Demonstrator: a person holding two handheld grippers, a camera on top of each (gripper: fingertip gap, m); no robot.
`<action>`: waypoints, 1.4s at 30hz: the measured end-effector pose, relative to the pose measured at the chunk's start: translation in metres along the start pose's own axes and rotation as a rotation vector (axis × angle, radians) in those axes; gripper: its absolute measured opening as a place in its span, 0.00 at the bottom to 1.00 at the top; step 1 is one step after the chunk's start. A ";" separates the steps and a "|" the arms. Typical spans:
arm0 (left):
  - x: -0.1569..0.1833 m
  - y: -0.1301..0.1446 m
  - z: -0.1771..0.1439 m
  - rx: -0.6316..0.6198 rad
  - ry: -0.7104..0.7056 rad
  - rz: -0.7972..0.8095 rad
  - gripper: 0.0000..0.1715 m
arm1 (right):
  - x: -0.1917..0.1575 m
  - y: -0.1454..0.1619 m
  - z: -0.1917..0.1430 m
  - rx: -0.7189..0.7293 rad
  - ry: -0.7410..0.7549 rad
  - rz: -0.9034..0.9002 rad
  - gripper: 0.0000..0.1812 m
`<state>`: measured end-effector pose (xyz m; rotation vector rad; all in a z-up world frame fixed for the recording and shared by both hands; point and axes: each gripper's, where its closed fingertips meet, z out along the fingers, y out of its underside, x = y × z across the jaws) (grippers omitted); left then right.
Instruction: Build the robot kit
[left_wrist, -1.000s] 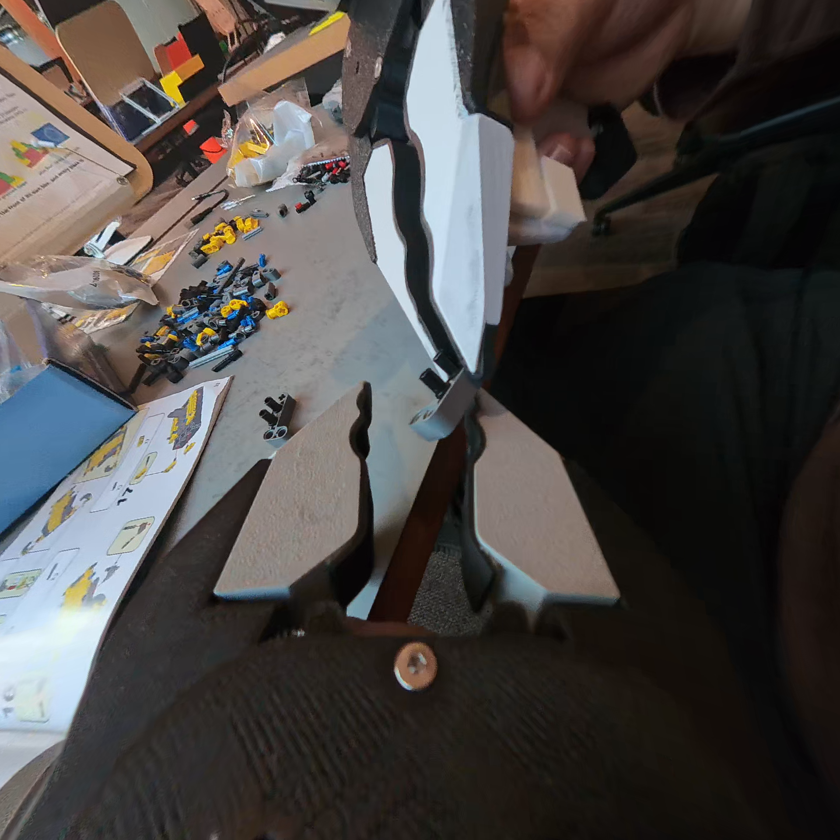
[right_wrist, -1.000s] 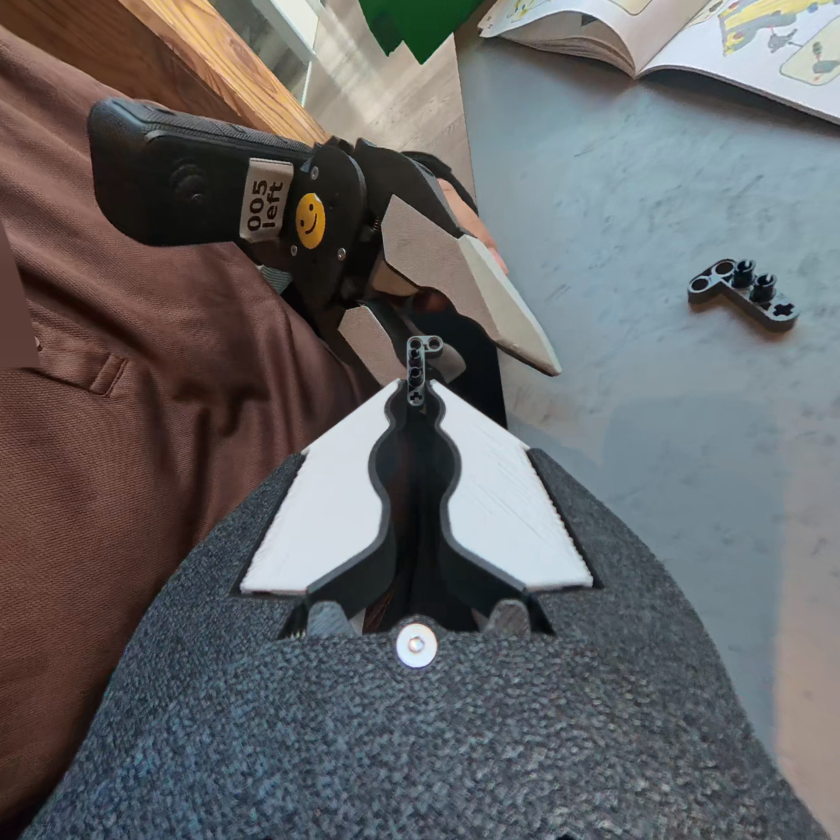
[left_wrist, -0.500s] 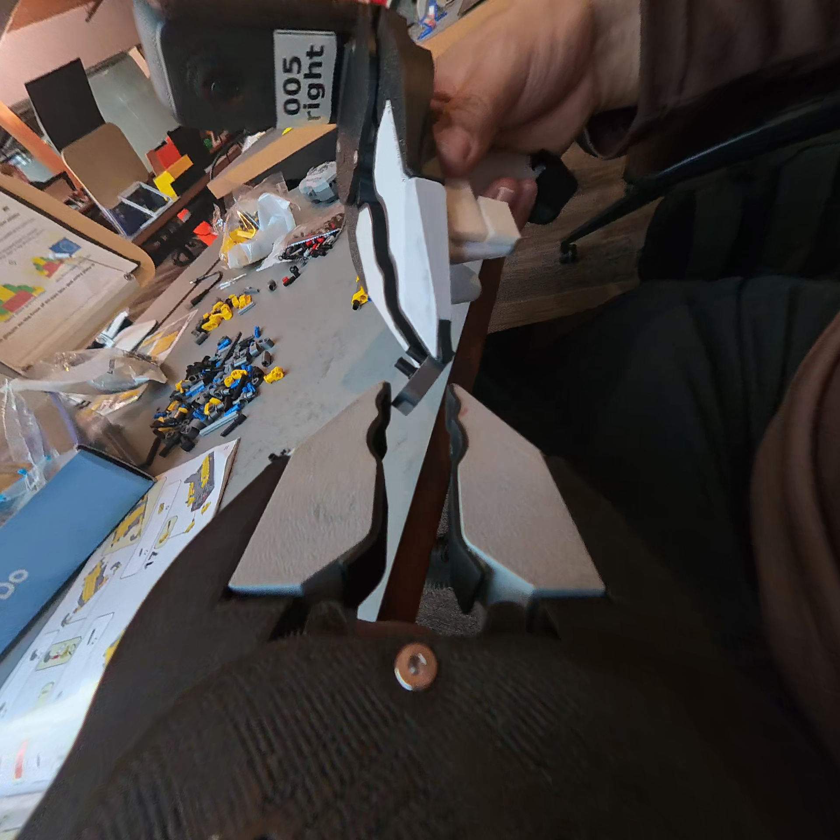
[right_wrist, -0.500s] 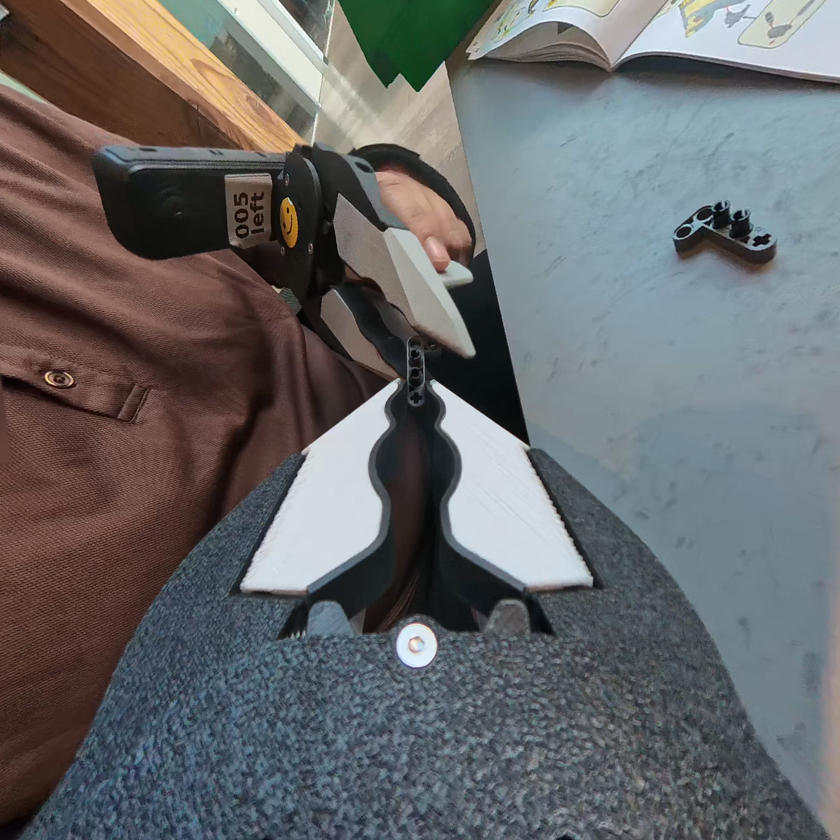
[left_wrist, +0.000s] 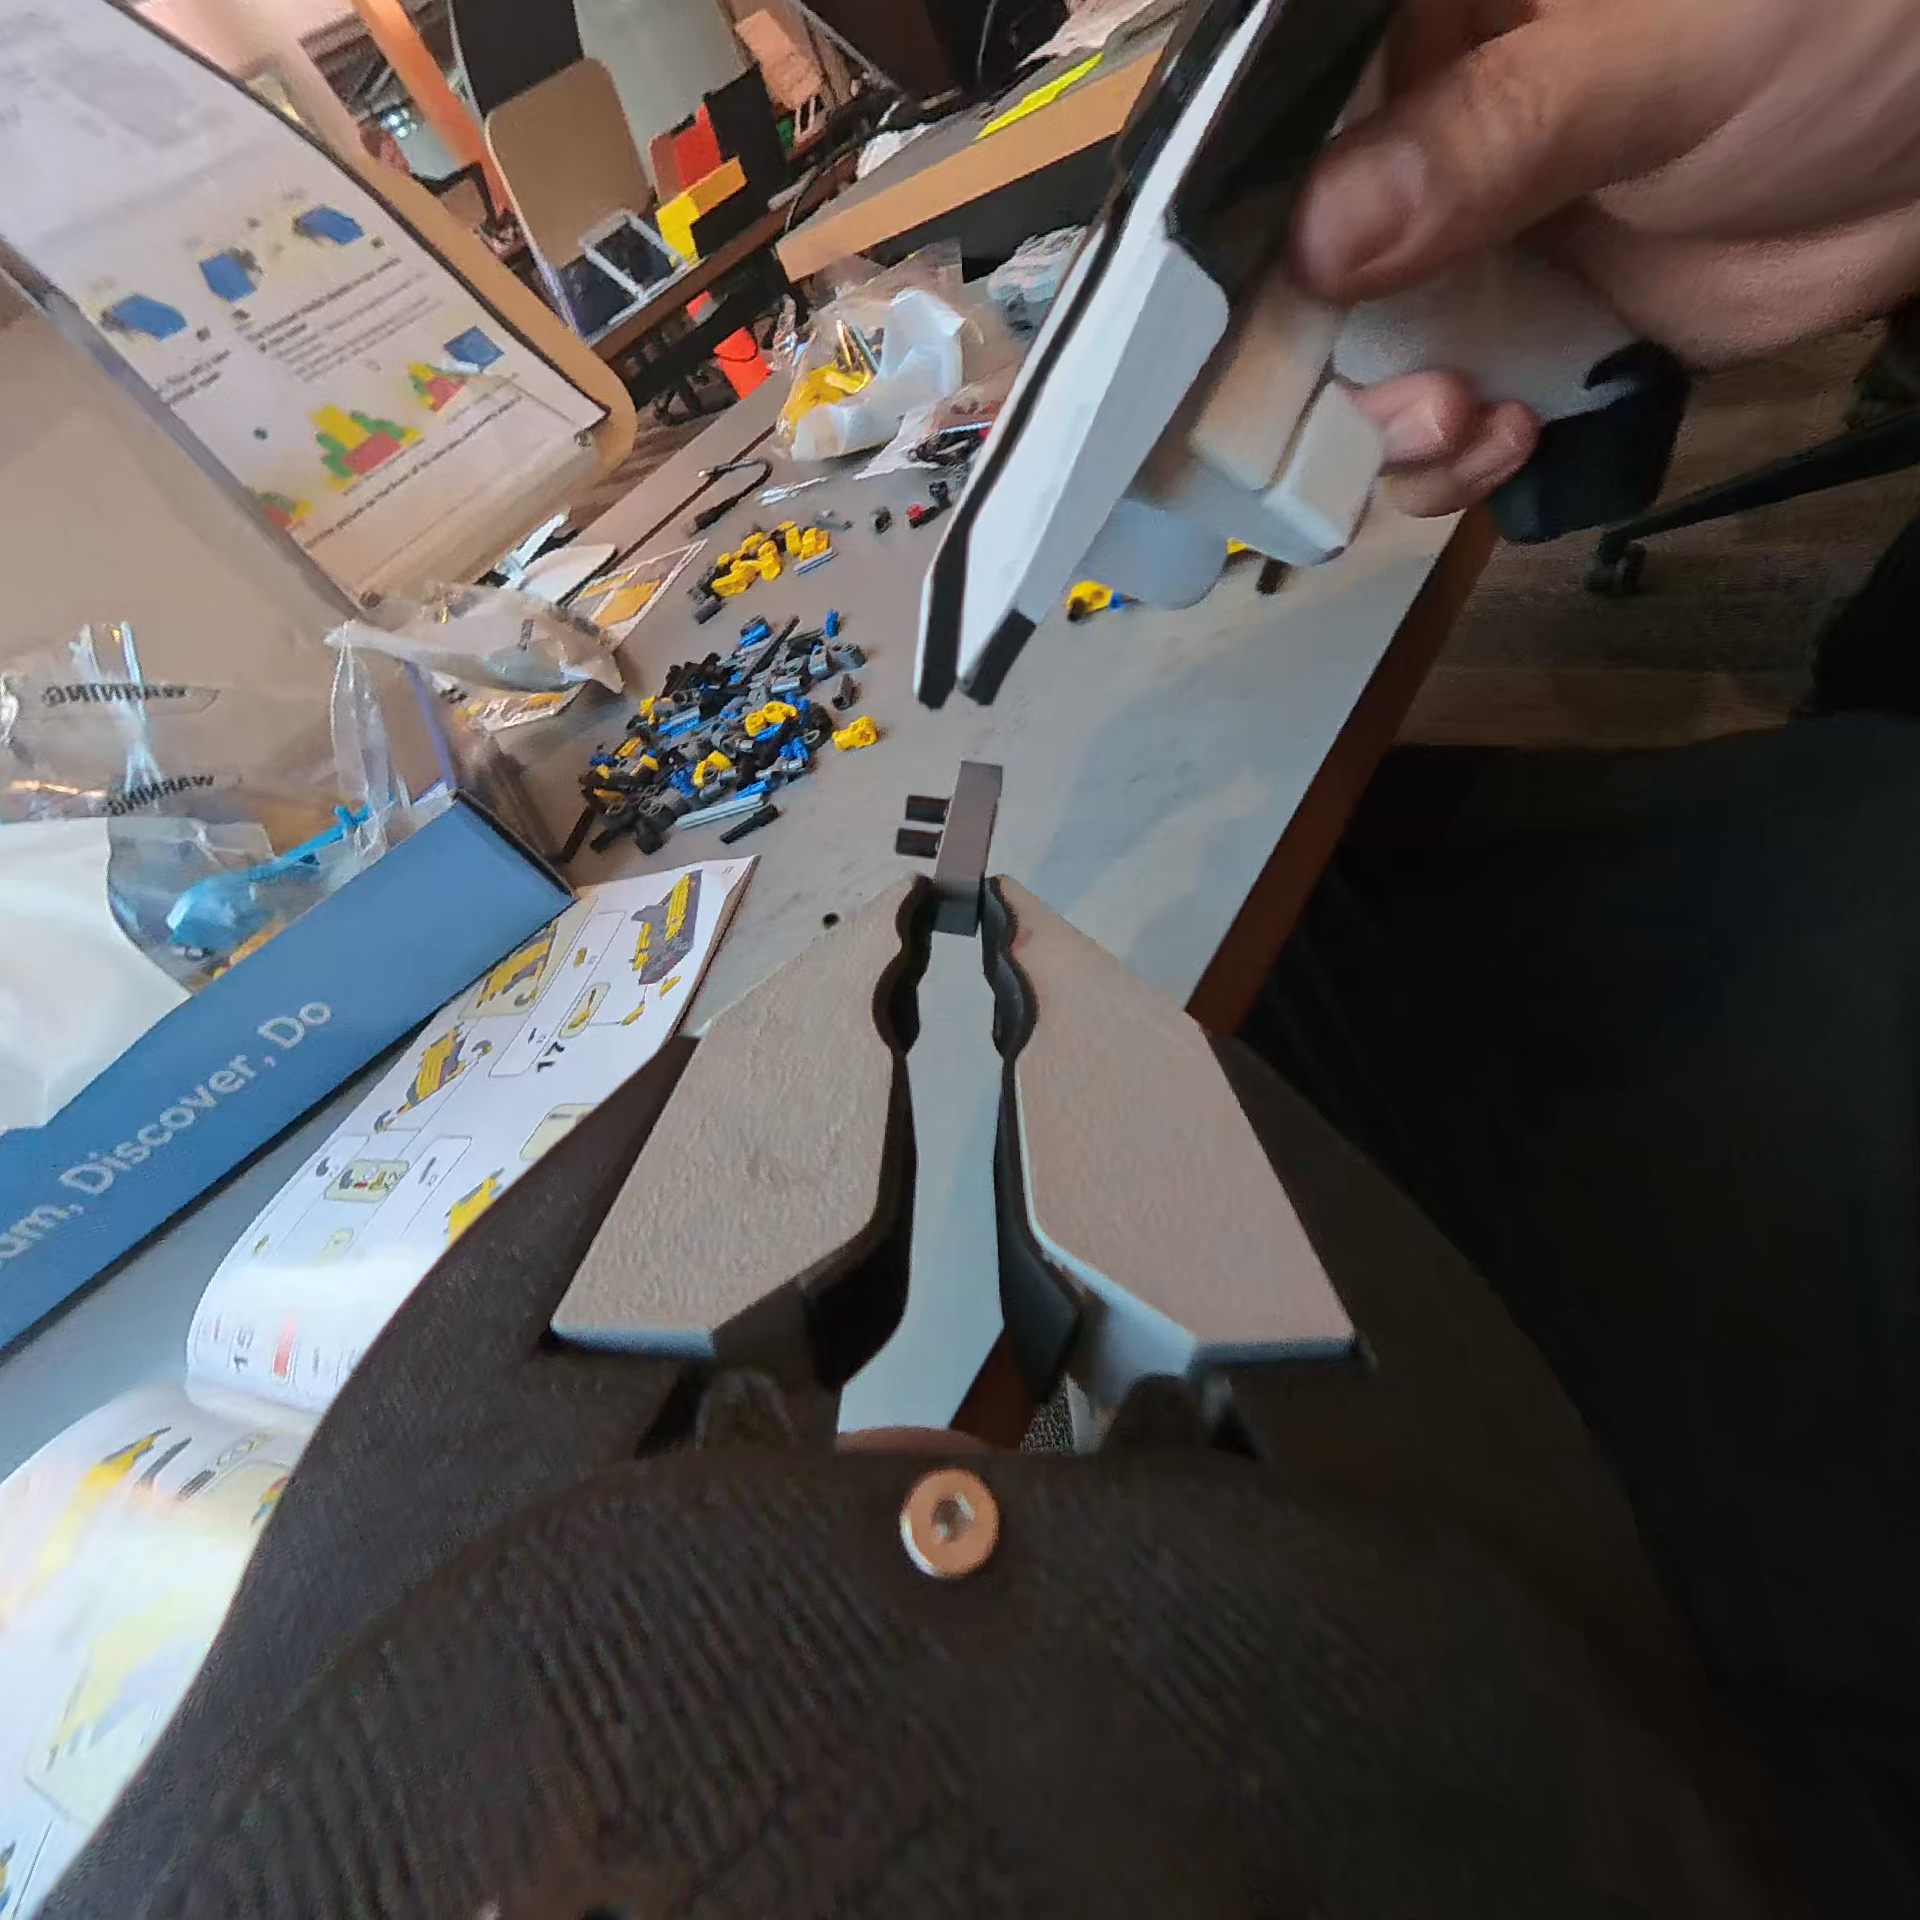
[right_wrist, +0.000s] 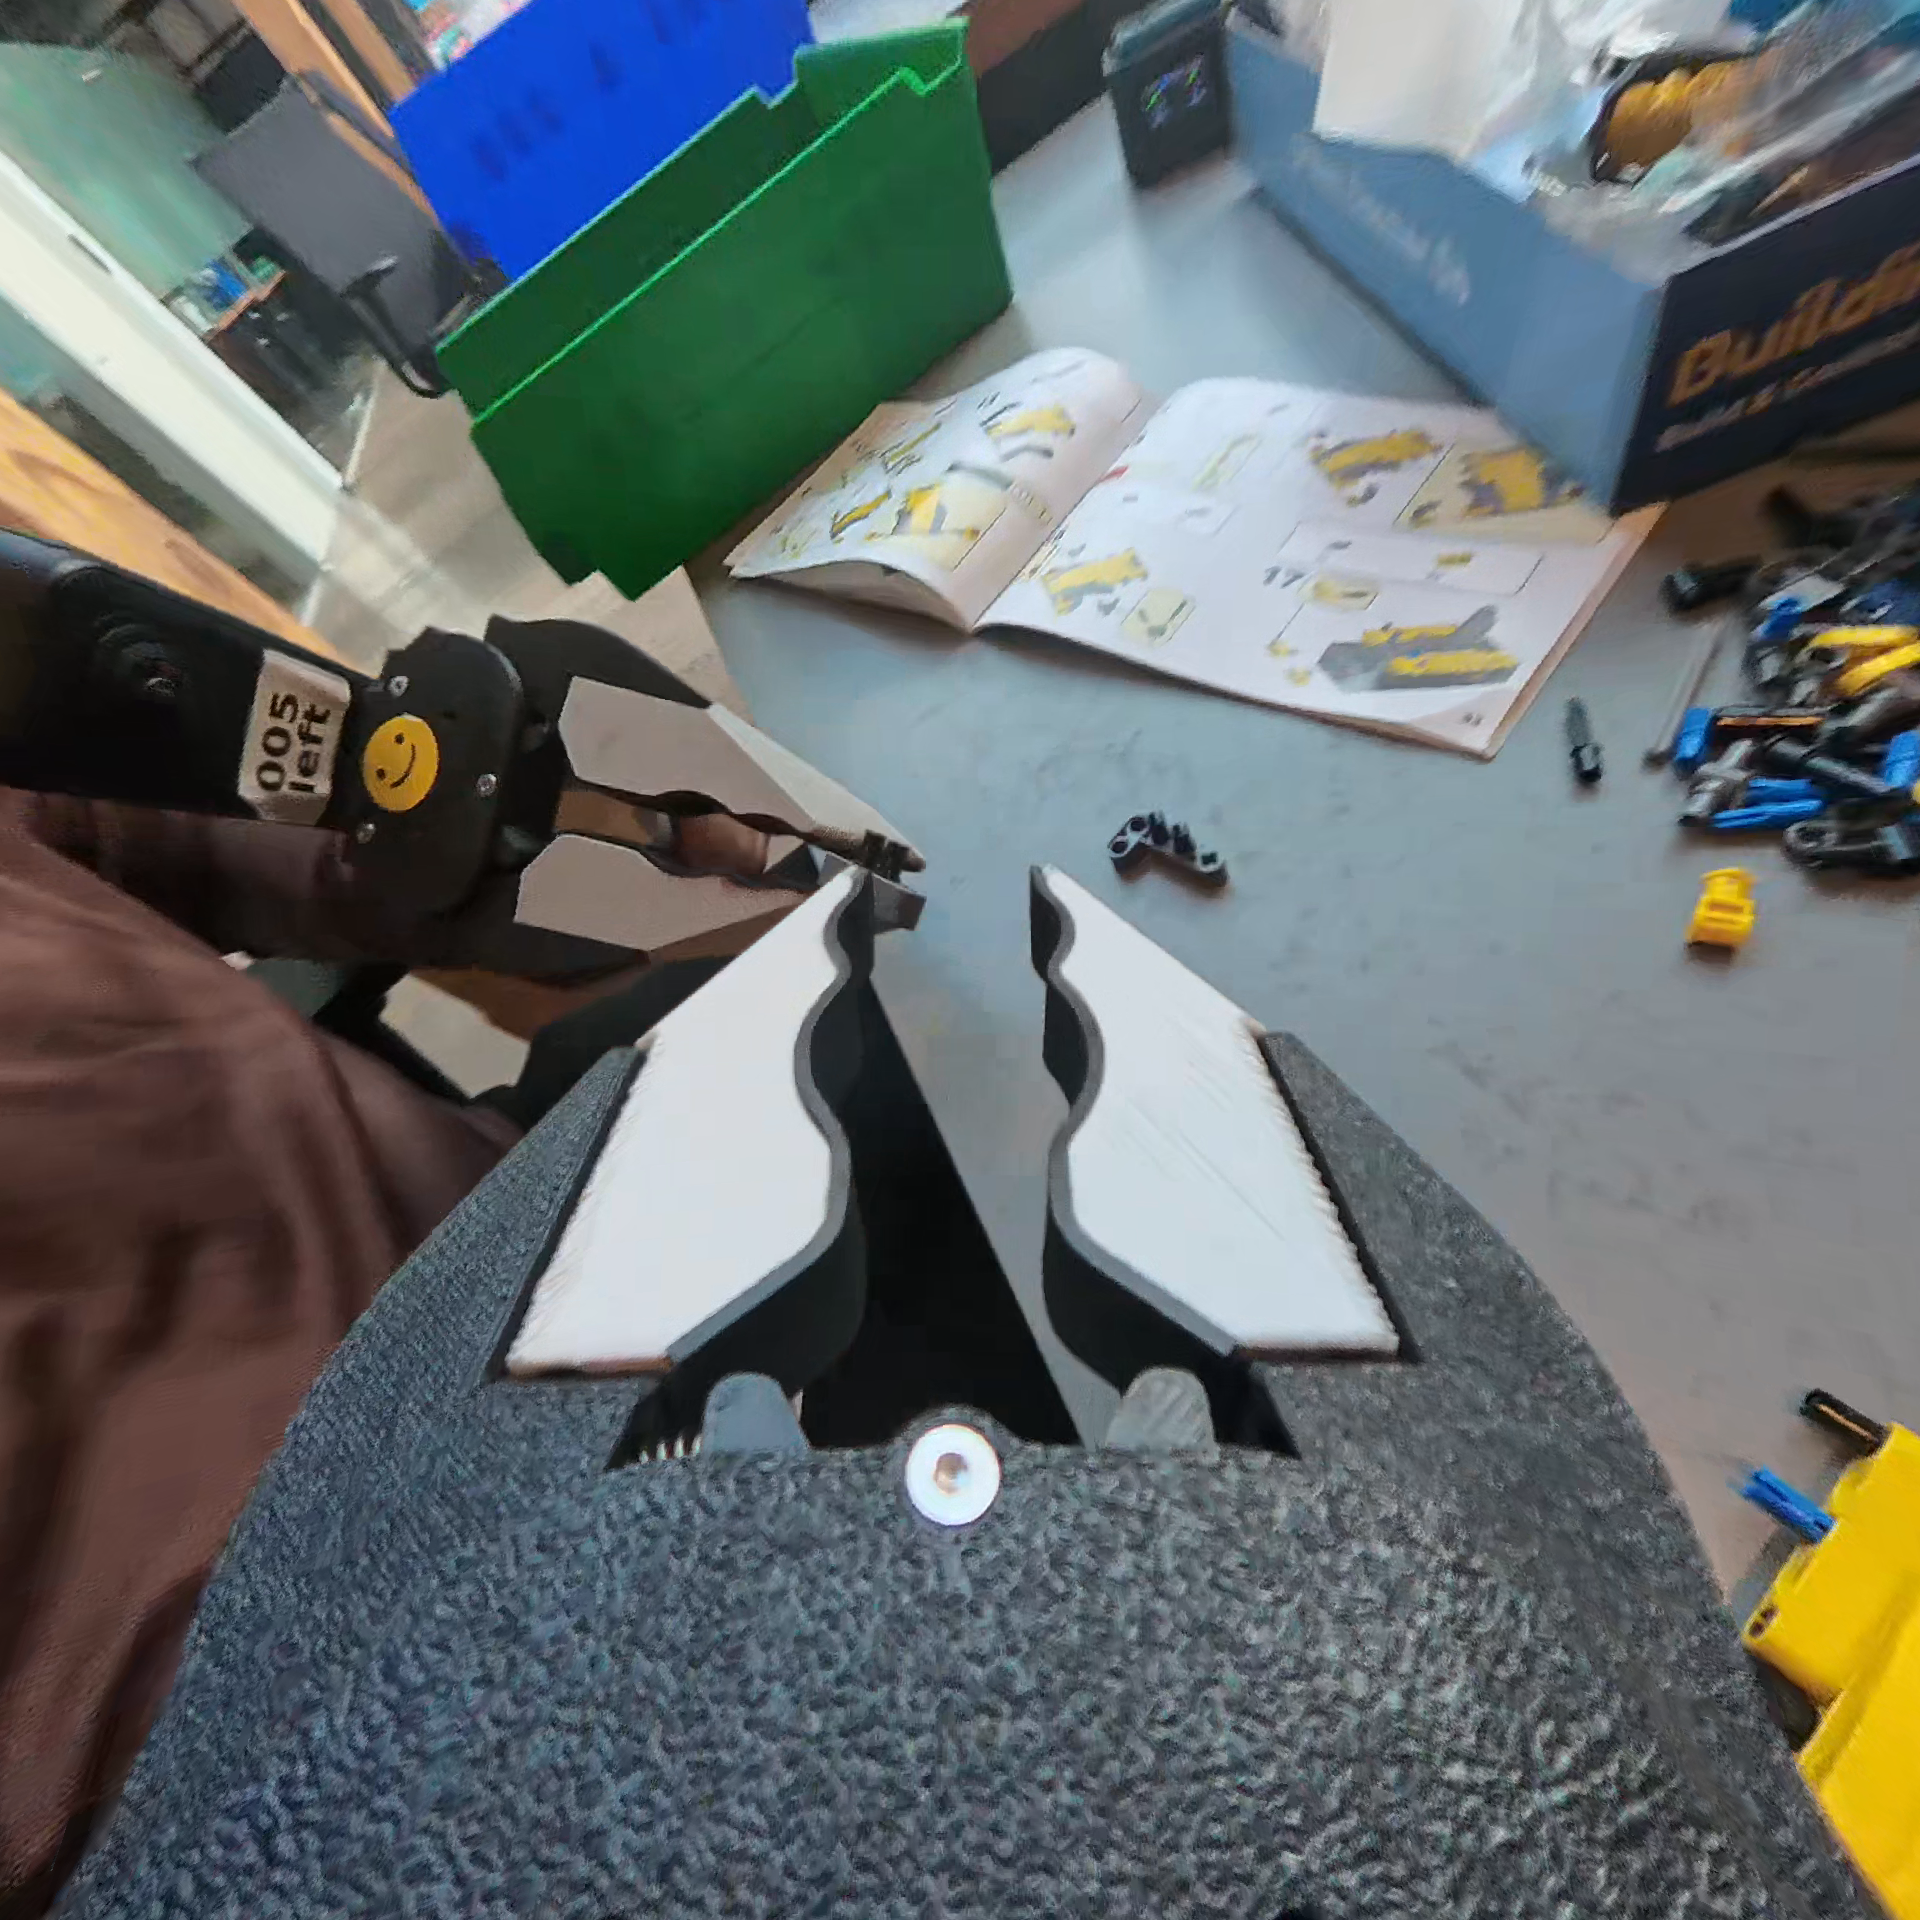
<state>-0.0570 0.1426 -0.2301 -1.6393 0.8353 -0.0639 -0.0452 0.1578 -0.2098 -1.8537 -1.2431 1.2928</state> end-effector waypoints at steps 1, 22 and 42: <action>-0.002 0.001 0.000 -0.004 -0.009 -0.006 0.03 | 0.001 -0.002 0.002 0.017 0.046 -0.035 0.16; -0.005 -0.001 -0.001 0.004 -0.030 0.049 0.03 | -0.008 0.015 0.021 -0.018 0.054 -0.002 0.08; -0.002 -0.002 -0.001 0.000 -0.055 0.106 0.03 | -0.012 0.012 0.024 -0.010 0.019 0.018 0.18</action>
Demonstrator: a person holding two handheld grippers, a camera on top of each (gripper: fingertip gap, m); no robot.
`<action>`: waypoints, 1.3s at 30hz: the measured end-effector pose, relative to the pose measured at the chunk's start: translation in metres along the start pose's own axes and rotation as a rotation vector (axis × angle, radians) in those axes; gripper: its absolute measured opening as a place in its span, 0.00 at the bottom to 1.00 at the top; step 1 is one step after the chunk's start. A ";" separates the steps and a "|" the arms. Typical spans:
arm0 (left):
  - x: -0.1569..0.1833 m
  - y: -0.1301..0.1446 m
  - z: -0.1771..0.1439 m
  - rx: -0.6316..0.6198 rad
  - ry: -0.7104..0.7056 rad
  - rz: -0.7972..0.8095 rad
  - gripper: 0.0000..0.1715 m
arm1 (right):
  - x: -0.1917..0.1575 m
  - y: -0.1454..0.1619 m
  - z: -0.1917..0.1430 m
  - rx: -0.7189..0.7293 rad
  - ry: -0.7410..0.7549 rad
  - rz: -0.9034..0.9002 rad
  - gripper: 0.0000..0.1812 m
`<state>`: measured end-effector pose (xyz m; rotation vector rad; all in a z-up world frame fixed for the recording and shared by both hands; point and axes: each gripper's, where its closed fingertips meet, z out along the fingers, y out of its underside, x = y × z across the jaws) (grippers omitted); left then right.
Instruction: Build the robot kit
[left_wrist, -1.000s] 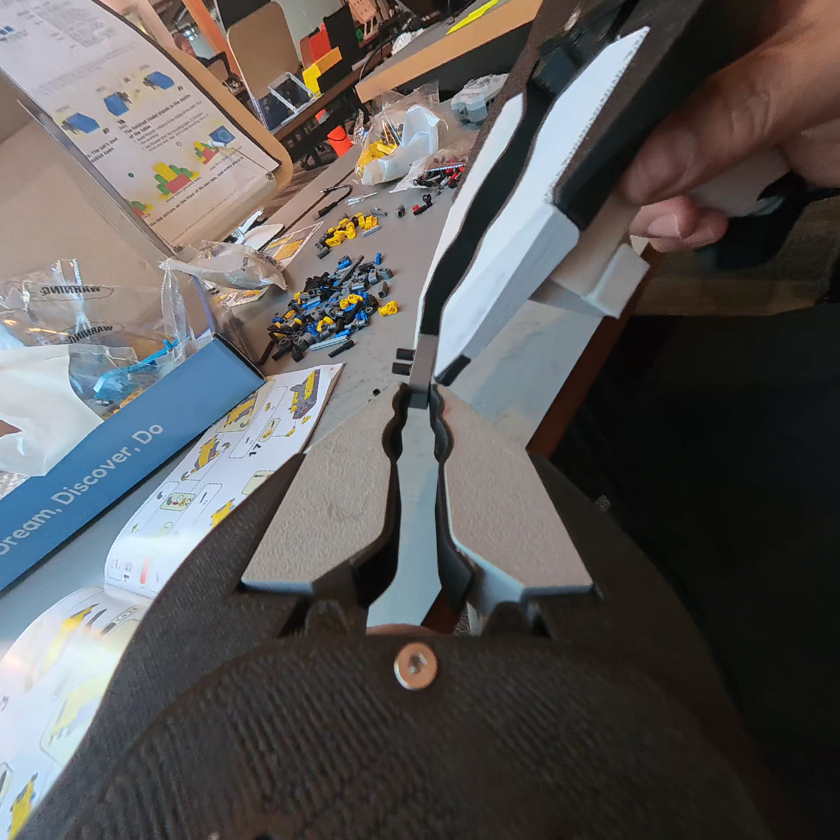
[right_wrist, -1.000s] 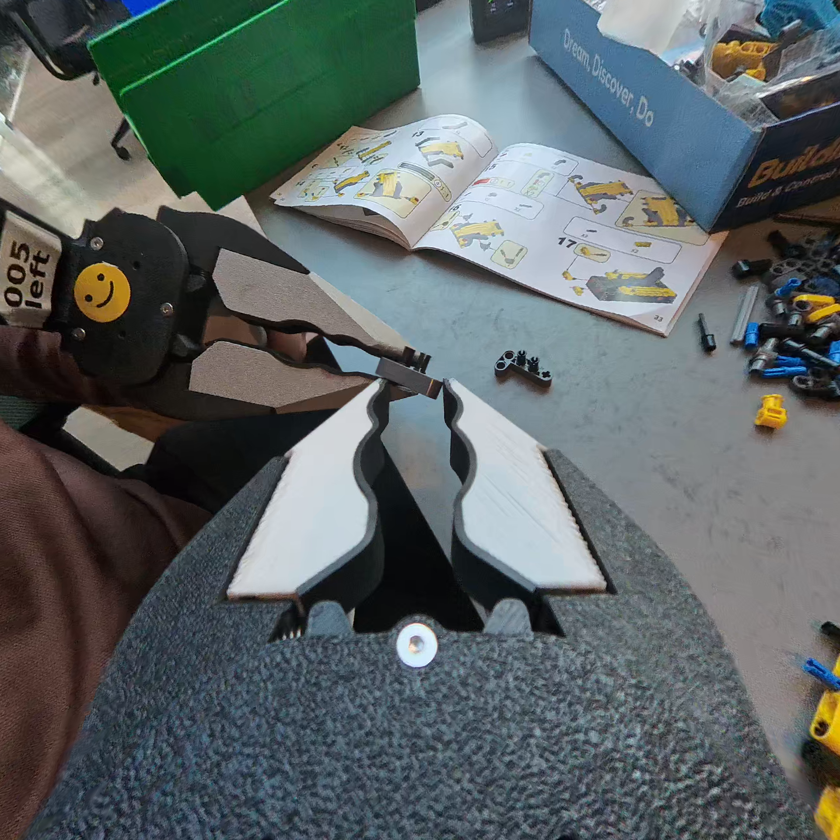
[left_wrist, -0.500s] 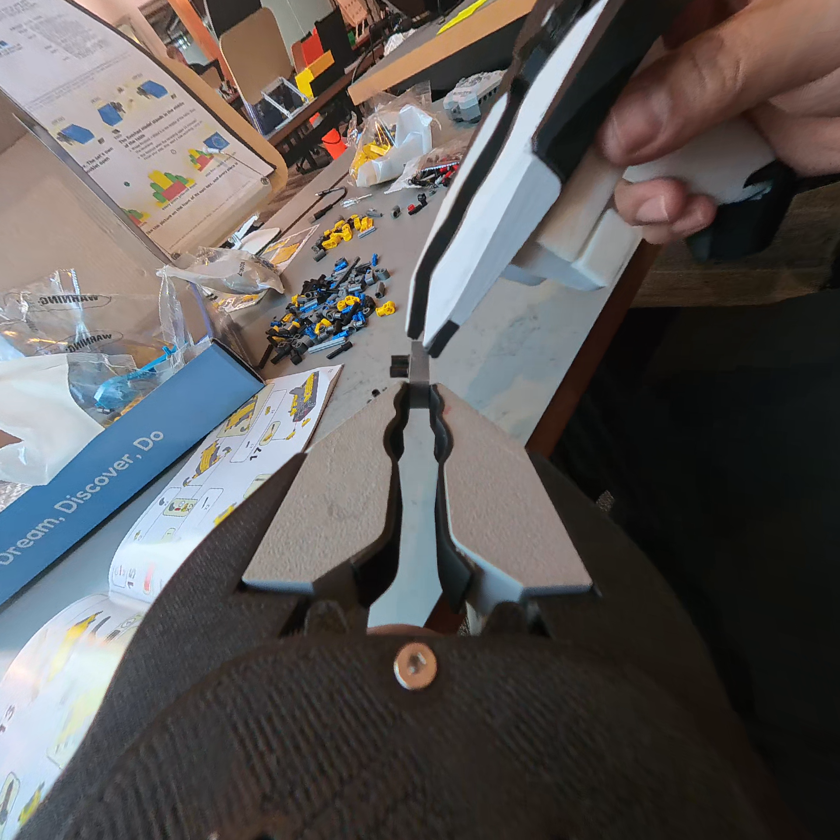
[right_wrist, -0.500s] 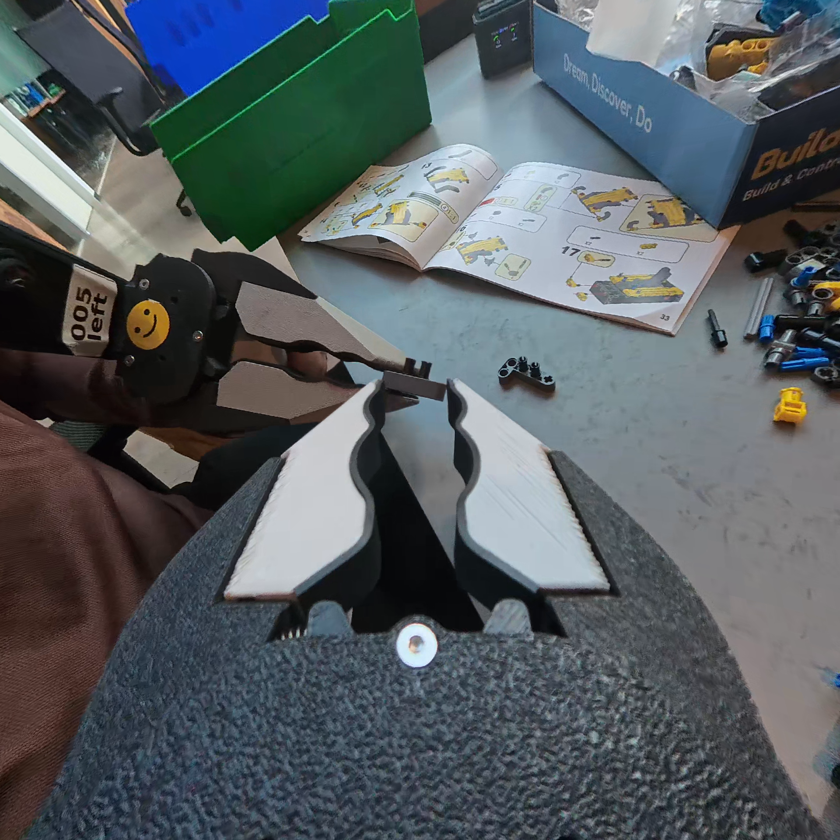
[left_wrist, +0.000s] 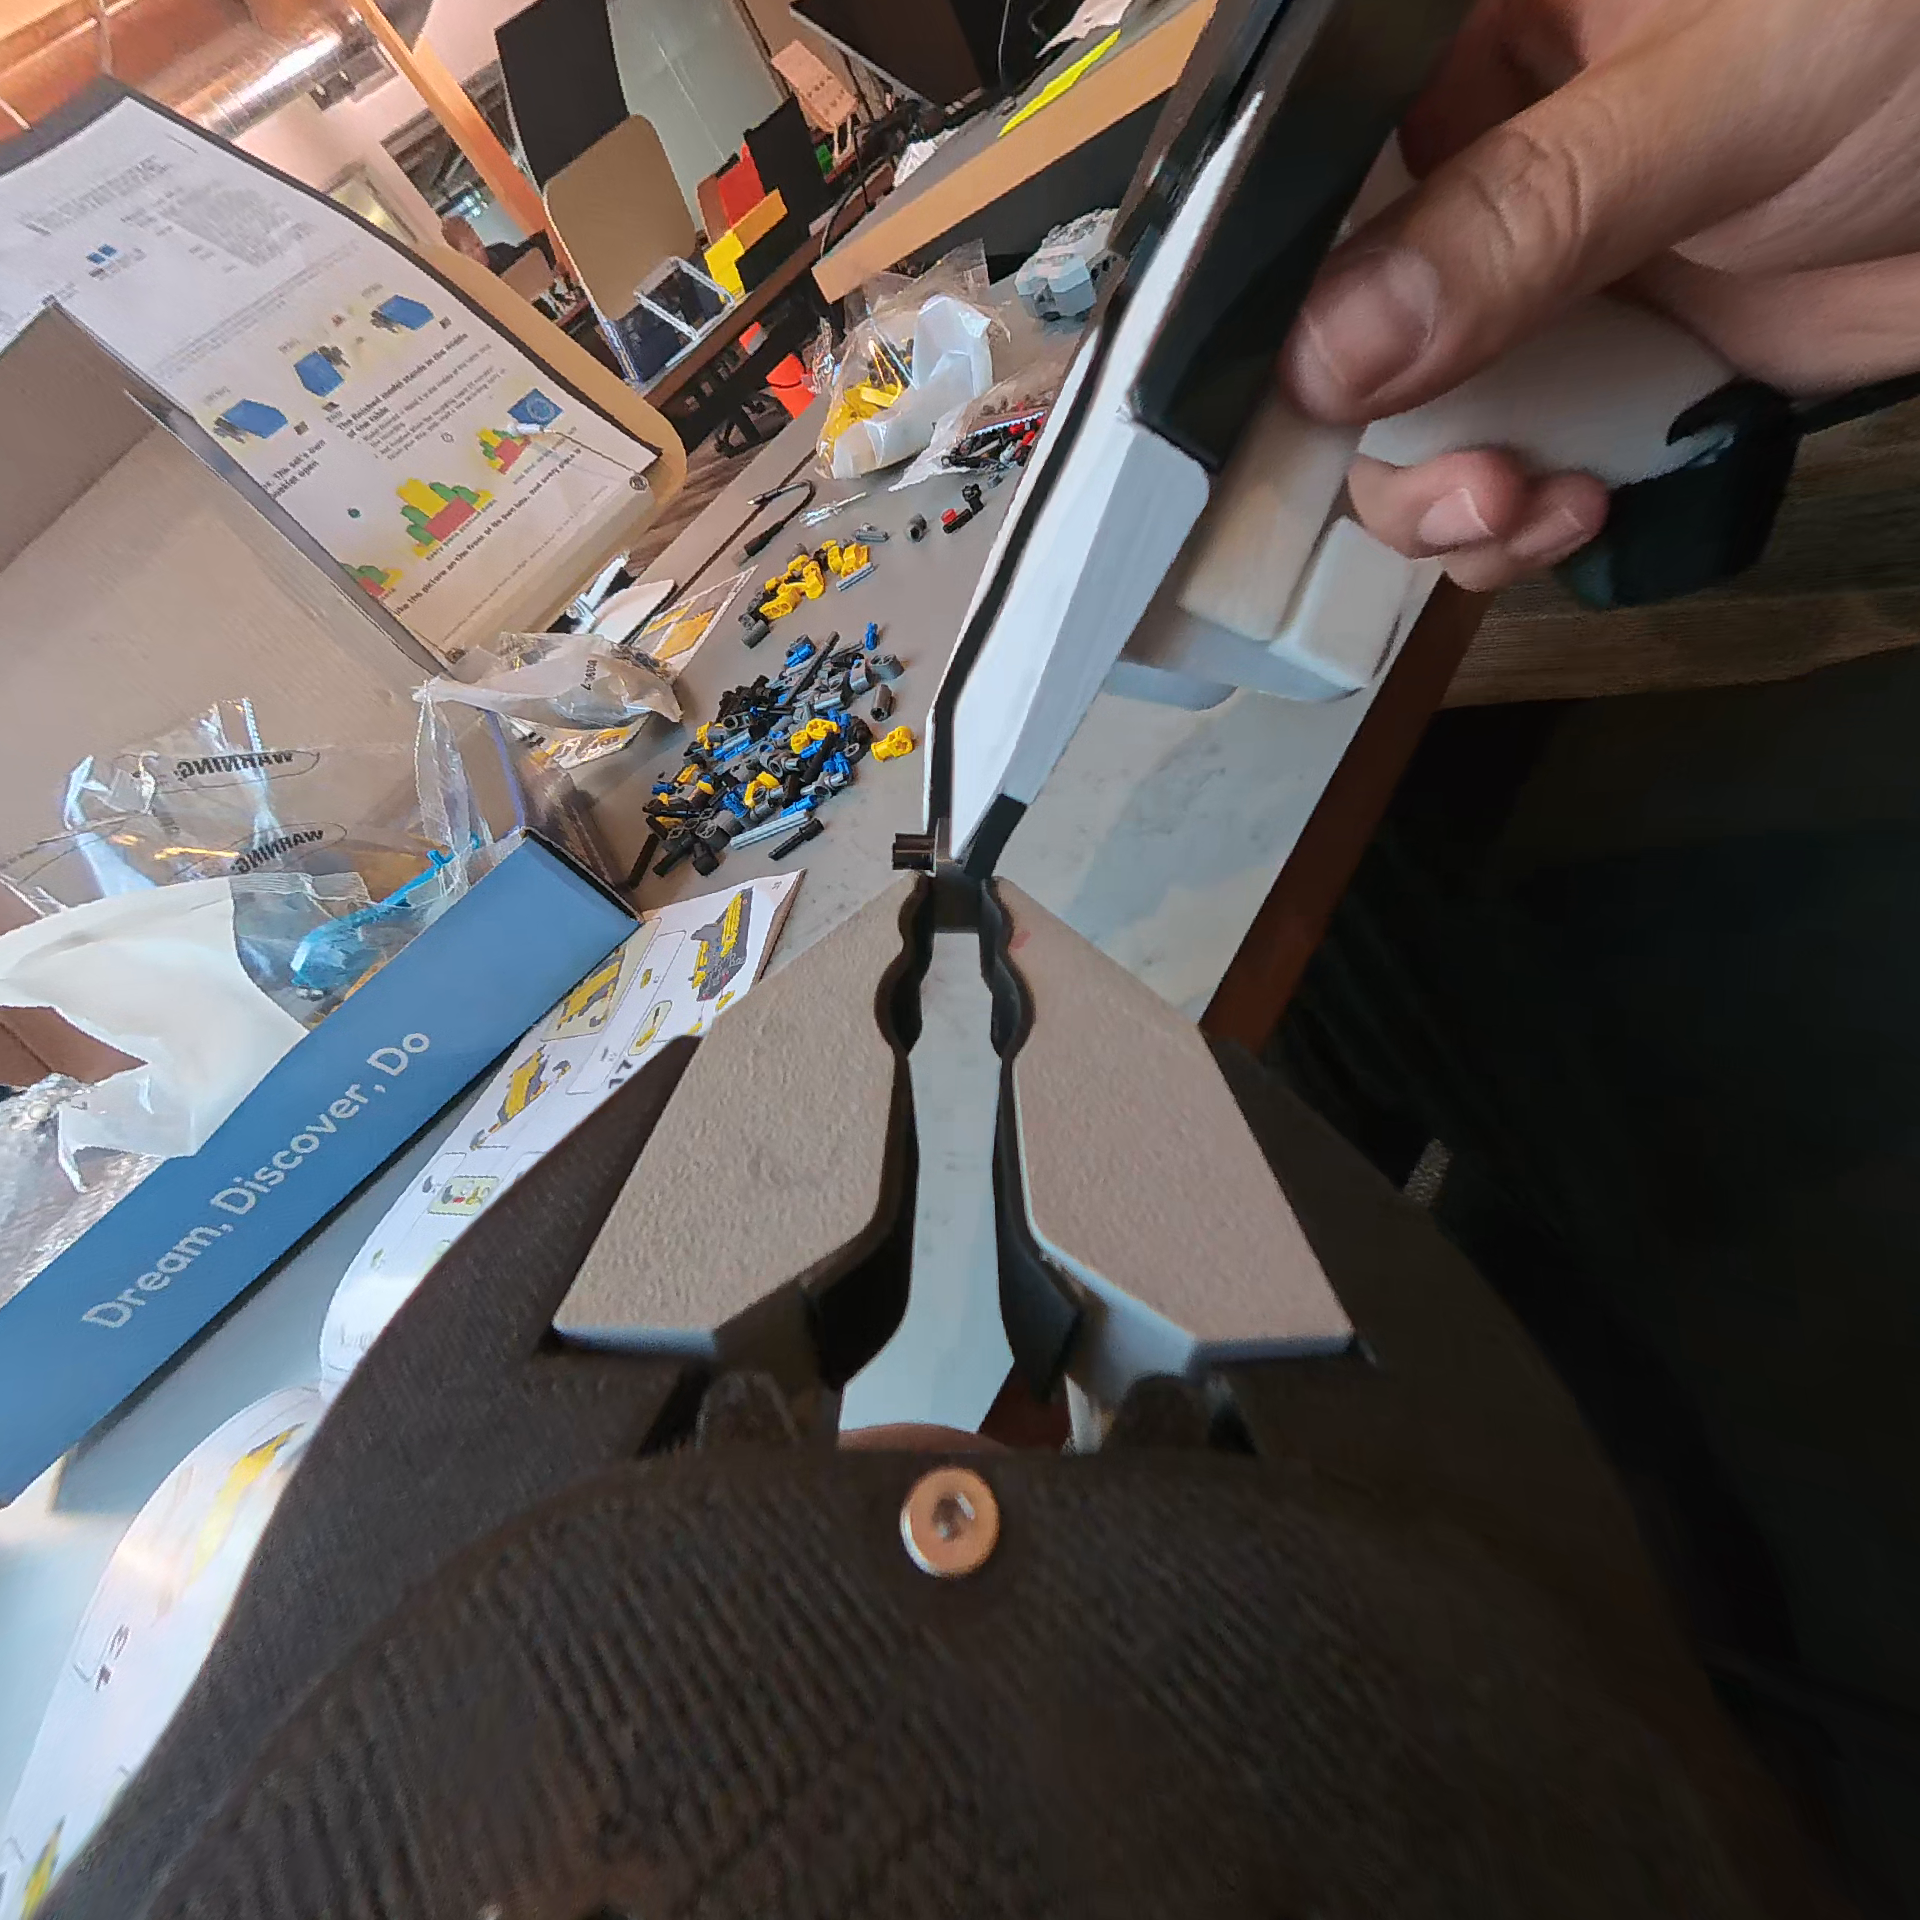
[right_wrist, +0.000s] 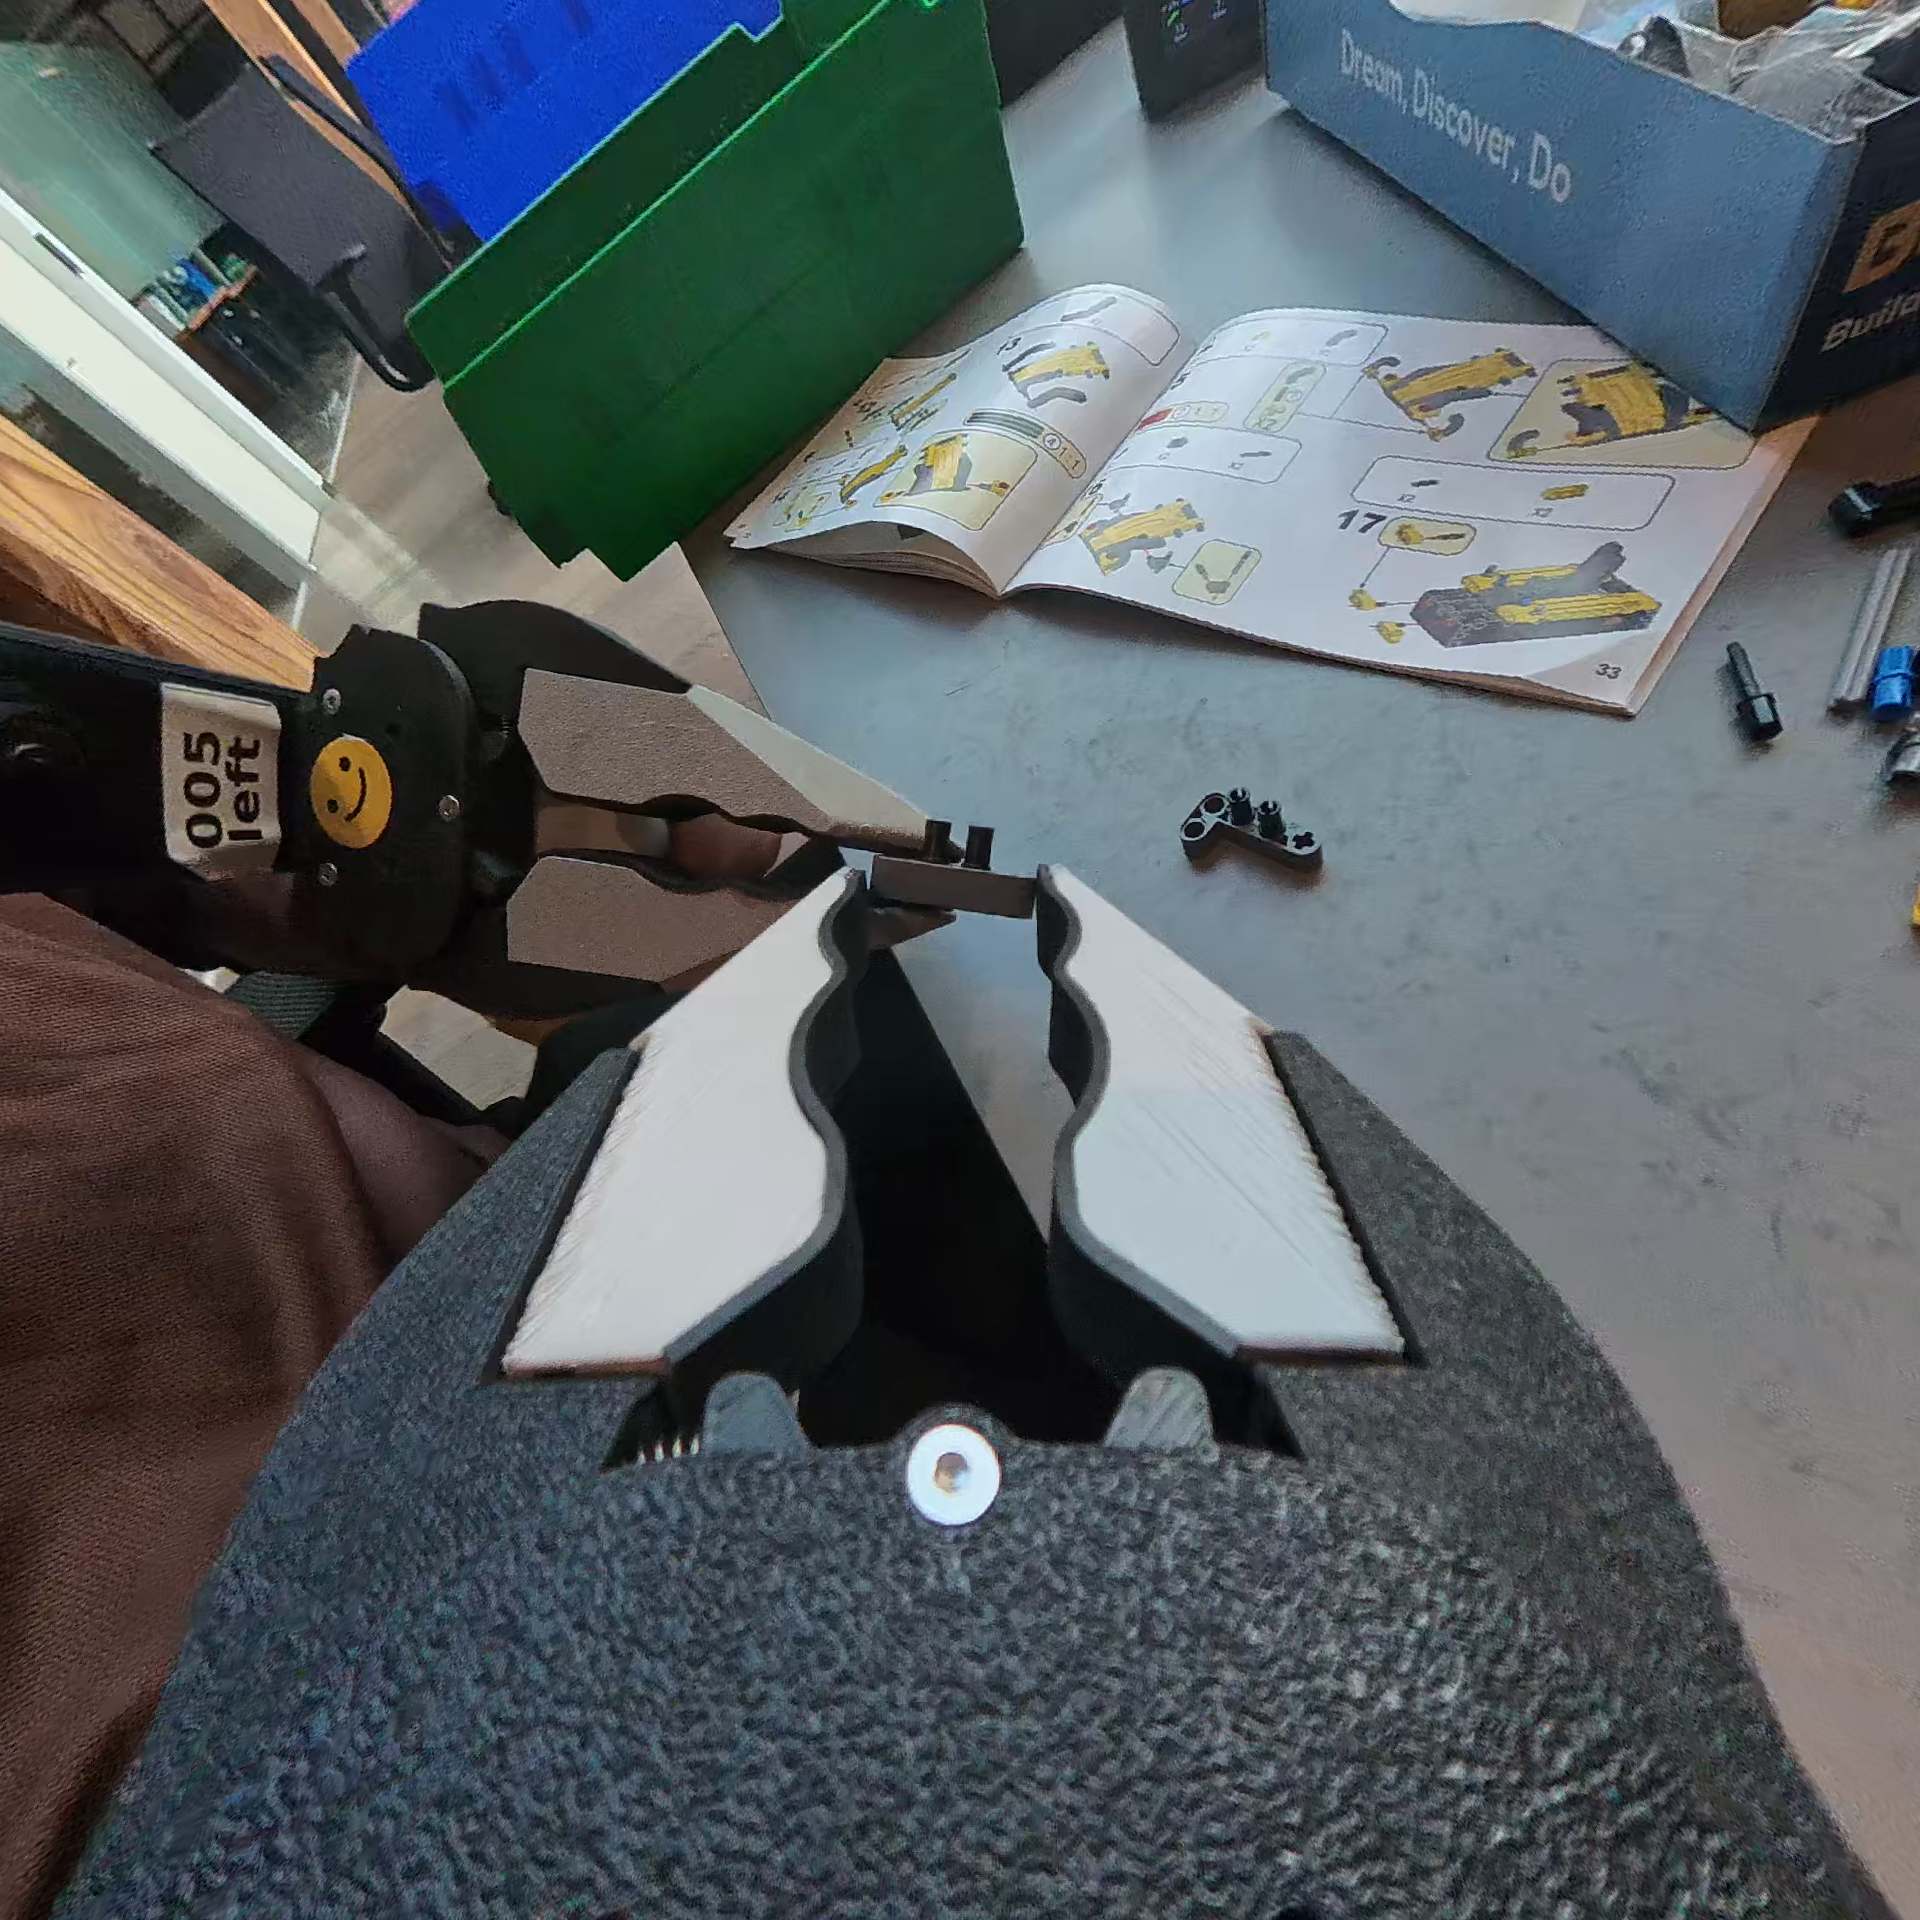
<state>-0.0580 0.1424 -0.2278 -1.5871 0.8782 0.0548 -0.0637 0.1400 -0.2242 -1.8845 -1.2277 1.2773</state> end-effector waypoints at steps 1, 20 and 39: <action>0.000 -0.001 0.000 0.006 -0.002 0.009 0.03 | -0.001 0.000 0.000 0.003 -0.014 0.014 0.17; 0.001 -0.003 -0.001 0.008 -0.019 0.020 0.03 | -0.001 -0.001 0.000 0.012 -0.013 0.012 0.18; 0.000 -0.008 -0.001 0.062 -0.013 -0.087 0.03 | 0.004 -0.011 -0.017 0.031 0.006 -0.028 0.17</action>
